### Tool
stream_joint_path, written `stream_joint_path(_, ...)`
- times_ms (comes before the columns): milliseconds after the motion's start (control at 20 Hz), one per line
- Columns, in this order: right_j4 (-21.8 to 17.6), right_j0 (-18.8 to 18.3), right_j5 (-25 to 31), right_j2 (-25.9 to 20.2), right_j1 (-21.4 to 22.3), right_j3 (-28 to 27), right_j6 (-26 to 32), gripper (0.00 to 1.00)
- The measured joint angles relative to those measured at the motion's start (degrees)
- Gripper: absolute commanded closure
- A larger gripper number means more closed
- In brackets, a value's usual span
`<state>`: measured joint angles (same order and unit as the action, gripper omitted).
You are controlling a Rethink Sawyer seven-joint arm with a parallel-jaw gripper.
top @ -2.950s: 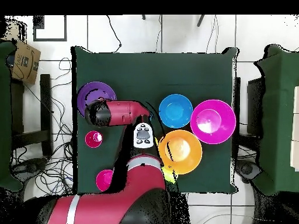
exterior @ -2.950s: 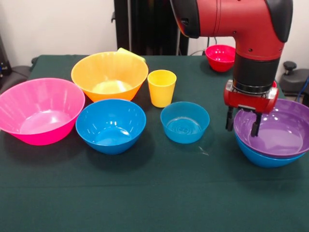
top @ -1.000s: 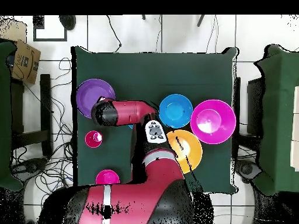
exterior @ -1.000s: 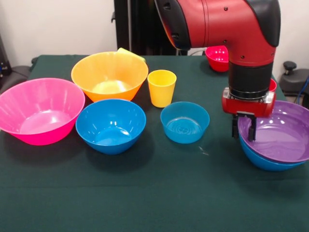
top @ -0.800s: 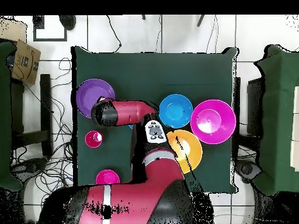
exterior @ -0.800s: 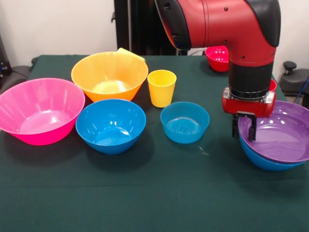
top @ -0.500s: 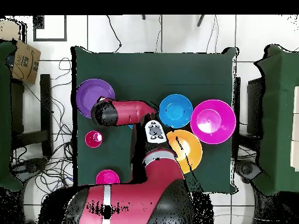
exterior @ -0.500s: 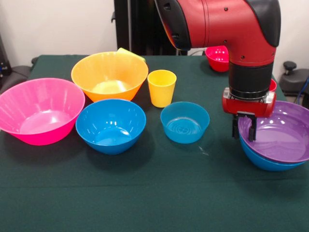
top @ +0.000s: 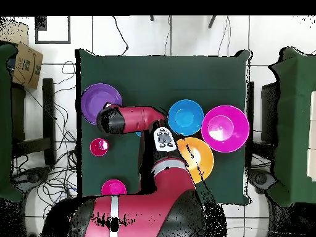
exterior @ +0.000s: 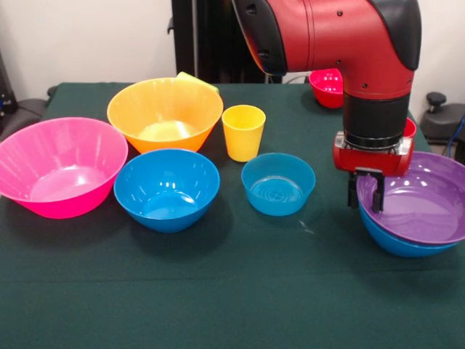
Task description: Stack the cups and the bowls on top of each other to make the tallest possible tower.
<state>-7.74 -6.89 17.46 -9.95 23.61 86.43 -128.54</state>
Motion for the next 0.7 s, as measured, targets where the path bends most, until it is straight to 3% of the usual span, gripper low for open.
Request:
stream_joint_path(300, -2.0, -1.7, 0.0, -0.8, 0.3, 0.0, 0.0, 1.00)
stream_joint_path(700, -5.9, -7.0, 0.8, -1.1, 1.1, -0.1, 0.0, 1.00)
